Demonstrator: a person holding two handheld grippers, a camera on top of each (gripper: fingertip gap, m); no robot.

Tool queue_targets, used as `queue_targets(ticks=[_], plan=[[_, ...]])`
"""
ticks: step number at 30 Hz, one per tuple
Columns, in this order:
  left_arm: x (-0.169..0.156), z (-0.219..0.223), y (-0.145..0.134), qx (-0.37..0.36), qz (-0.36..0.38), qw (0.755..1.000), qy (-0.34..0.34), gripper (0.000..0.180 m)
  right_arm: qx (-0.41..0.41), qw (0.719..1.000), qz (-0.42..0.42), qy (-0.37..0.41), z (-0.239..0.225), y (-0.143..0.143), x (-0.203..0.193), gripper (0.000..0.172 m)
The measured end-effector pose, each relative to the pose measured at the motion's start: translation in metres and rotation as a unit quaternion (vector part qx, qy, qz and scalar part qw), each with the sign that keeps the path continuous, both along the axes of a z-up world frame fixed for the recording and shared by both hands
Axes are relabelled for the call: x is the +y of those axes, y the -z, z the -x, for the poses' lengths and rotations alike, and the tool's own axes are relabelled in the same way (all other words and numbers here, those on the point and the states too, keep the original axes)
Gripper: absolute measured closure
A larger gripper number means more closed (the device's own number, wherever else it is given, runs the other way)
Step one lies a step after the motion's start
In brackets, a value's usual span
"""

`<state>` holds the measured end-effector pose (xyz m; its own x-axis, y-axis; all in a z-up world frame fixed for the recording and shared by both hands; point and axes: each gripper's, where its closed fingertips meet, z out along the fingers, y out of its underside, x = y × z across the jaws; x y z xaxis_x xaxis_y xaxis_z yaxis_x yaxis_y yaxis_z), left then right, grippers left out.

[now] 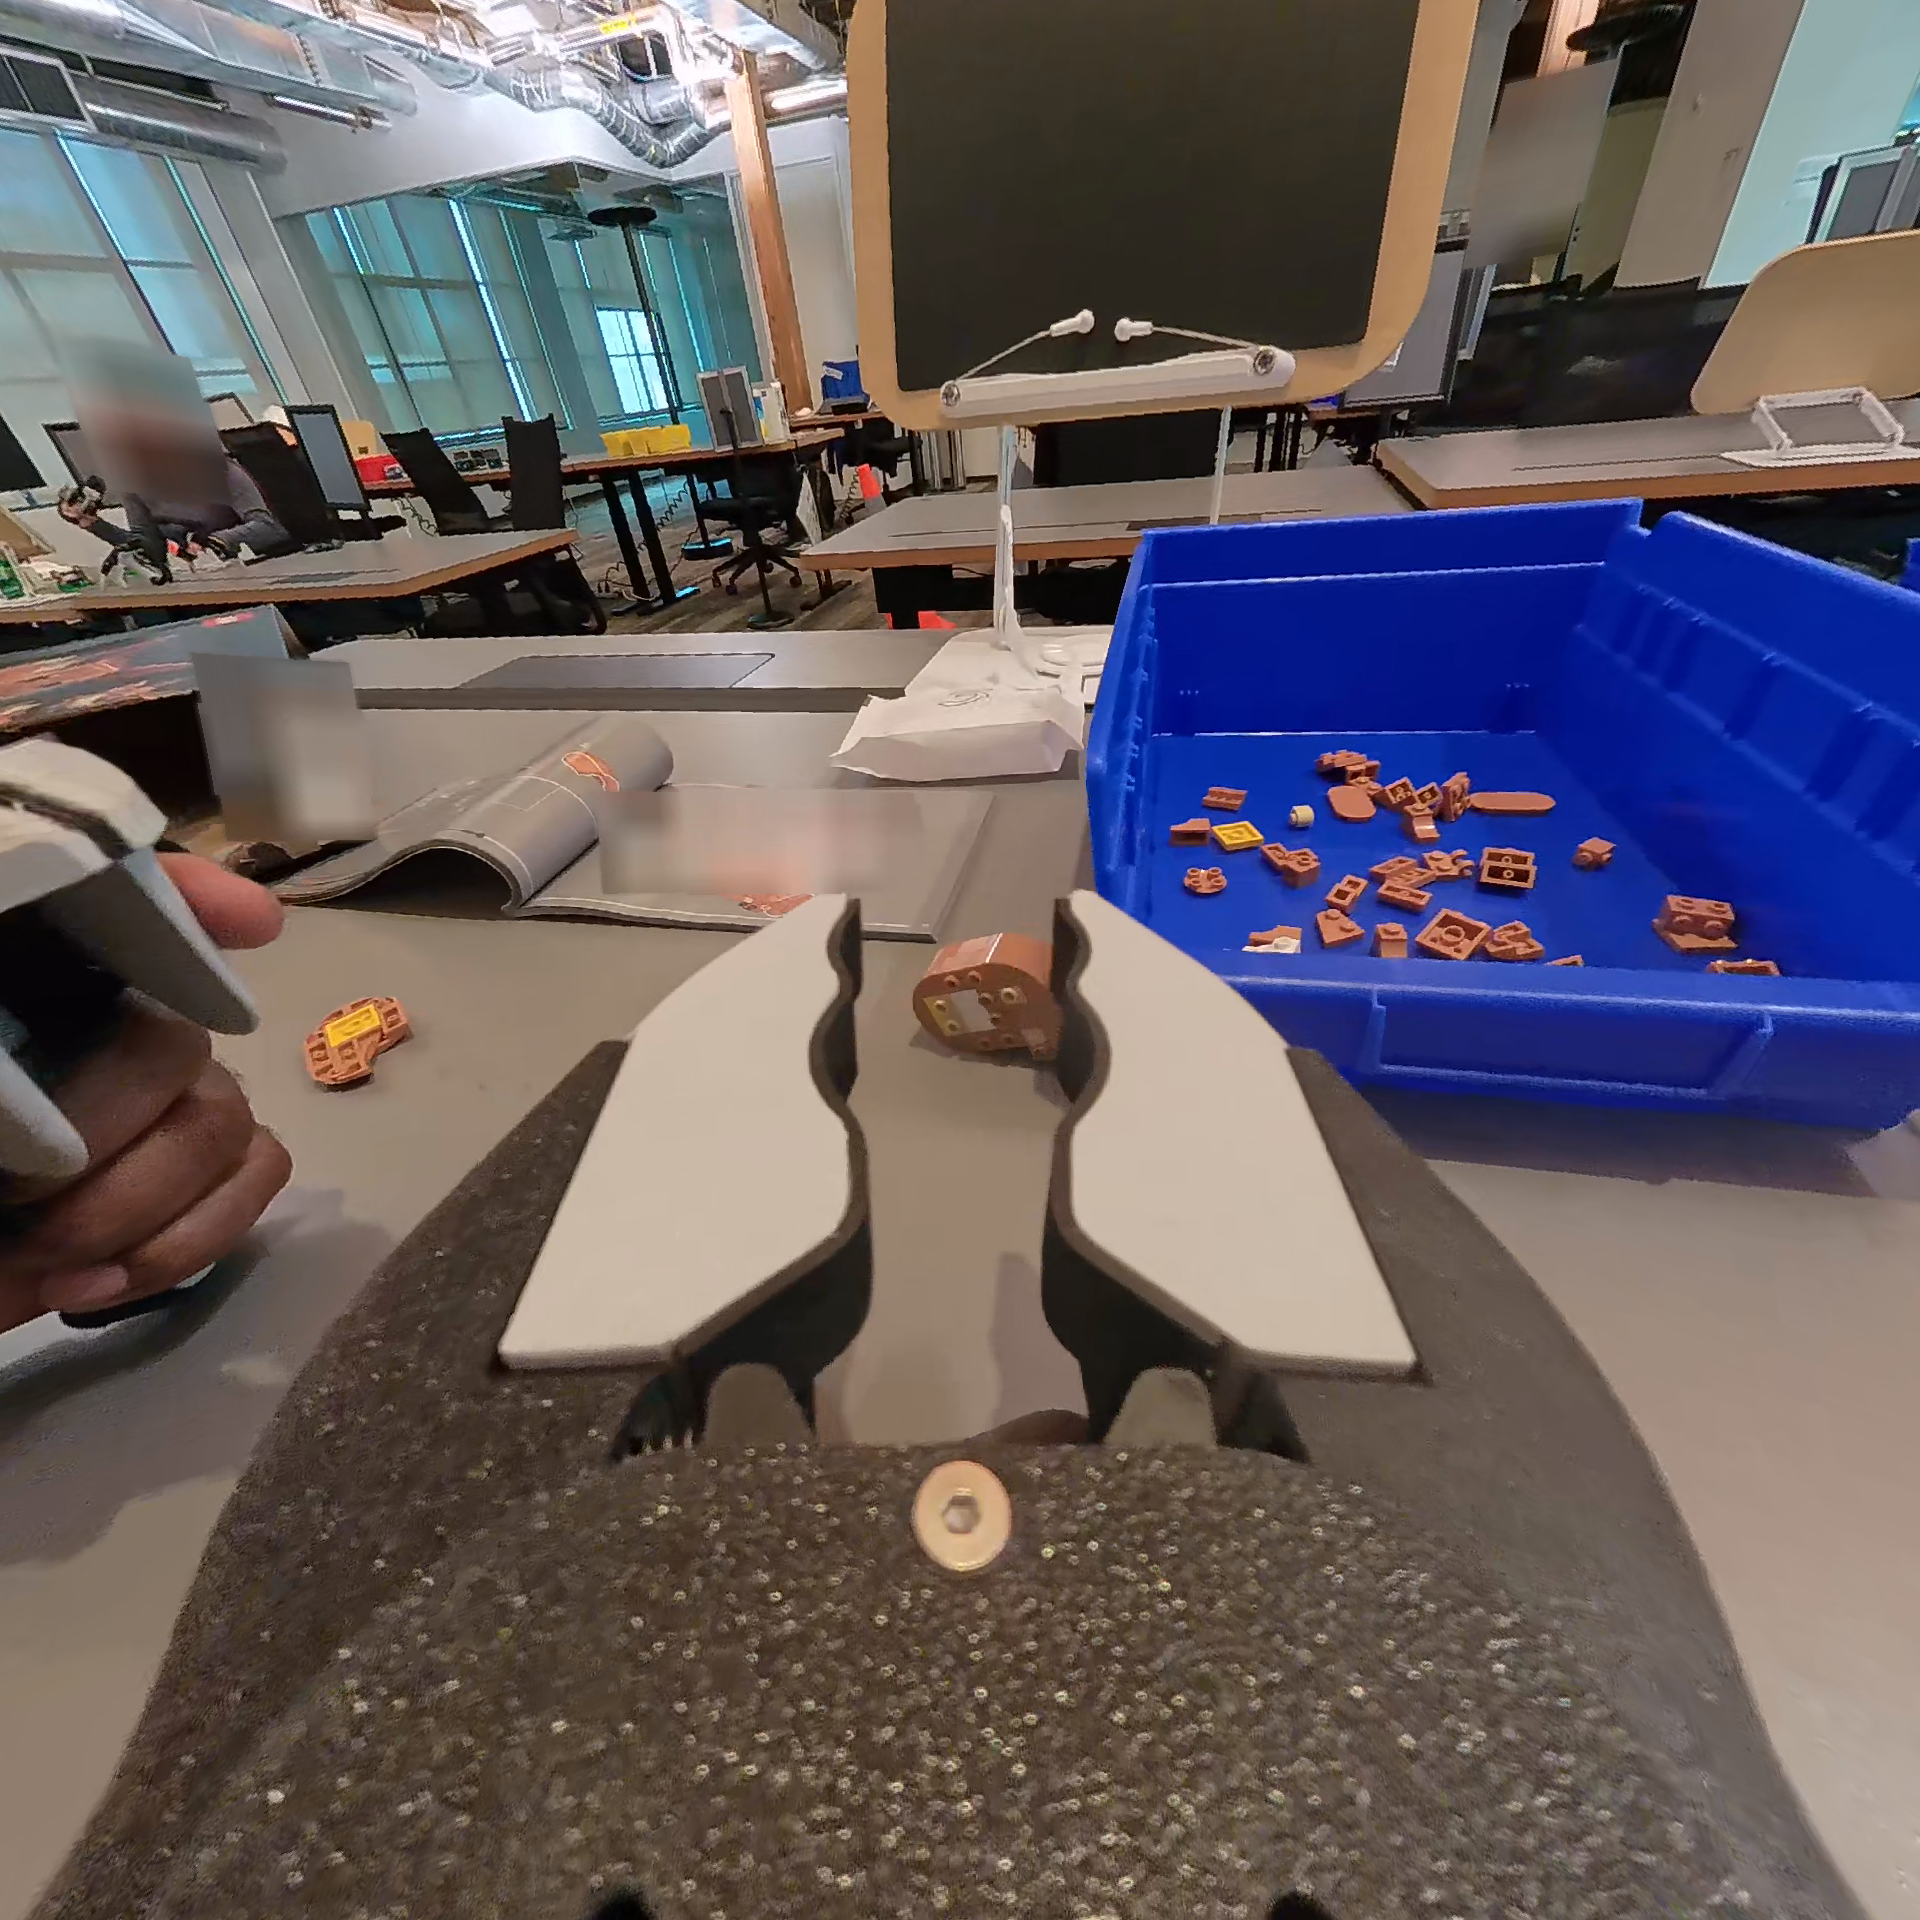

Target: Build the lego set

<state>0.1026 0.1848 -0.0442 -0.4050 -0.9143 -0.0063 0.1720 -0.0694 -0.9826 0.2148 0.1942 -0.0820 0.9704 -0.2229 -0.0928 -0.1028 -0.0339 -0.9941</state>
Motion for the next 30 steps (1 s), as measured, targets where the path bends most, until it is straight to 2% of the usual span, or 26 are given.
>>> queue_targets(ticks=[3, 6, 8, 10, 11, 13, 16, 20, 23, 26, 28, 30], plan=[[-0.001, -0.001, 0.001, 0.003, -0.003, 1.000, -0.001, 0.180, -0.002, 1.000, 0.000, -0.001, 0.001, 0.000, 0.000, 0.136], [0.003, -0.002, 0.001, 0.004, 0.006, 1.000, -0.012, 0.169, -0.008, 1.000, -0.010, 0.003, 0.000, -0.003, -0.002, 0.163], [0.006, -0.003, 0.001, 0.003, 0.010, 1.000, -0.019, 0.167, -0.008, 1.000, -0.013, 0.004, 0.000, -0.004, -0.003, 0.172], [0.007, -0.003, 0.001, 0.004, 0.012, 1.000, -0.020, 0.170, -0.006, 1.000, -0.012, 0.004, -0.001, -0.003, -0.003, 0.169], [0.006, -0.002, 0.001, 0.004, 0.009, 1.000, -0.015, 0.179, -0.006, 1.000, -0.012, 0.003, 0.000, -0.003, -0.002, 0.163], [0.004, -0.002, 0.002, 0.005, 0.004, 1.000, -0.010, 0.180, -0.005, 1.000, -0.008, 0.001, 0.000, -0.002, -0.001, 0.153], [0.003, -0.003, 0.003, 0.007, 0.002, 1.000, -0.011, 0.179, -0.004, 1.000, -0.007, 0.001, 0.000, -0.002, -0.001, 0.147], [0.007, -0.004, 0.003, 0.007, 0.010, 1.000, -0.021, 0.168, -0.007, 1.000, -0.014, 0.008, -0.002, -0.004, -0.003, 0.172], [0.010, -0.005, 0.002, 0.006, 0.014, 1.000, -0.027, 0.167, -0.005, 1.000, -0.015, 0.008, -0.002, -0.004, -0.003, 0.172], [0.007, -0.003, 0.002, 0.002, 0.008, 1.000, -0.019, 0.180, -0.001, 1.000, -0.011, 0.008, -0.003, -0.003, -0.003, 0.157], [0.005, -0.003, 0.003, 0.006, 0.004, 1.000, -0.015, 0.180, -0.001, 1.000, -0.010, 0.007, -0.002, -0.003, -0.002, 0.150], [0.006, -0.004, 0.002, 0.002, 0.004, 1.000, -0.023, 0.180, -0.003, 1.000, -0.014, 0.007, -0.002, -0.004, -0.003, 0.160]])
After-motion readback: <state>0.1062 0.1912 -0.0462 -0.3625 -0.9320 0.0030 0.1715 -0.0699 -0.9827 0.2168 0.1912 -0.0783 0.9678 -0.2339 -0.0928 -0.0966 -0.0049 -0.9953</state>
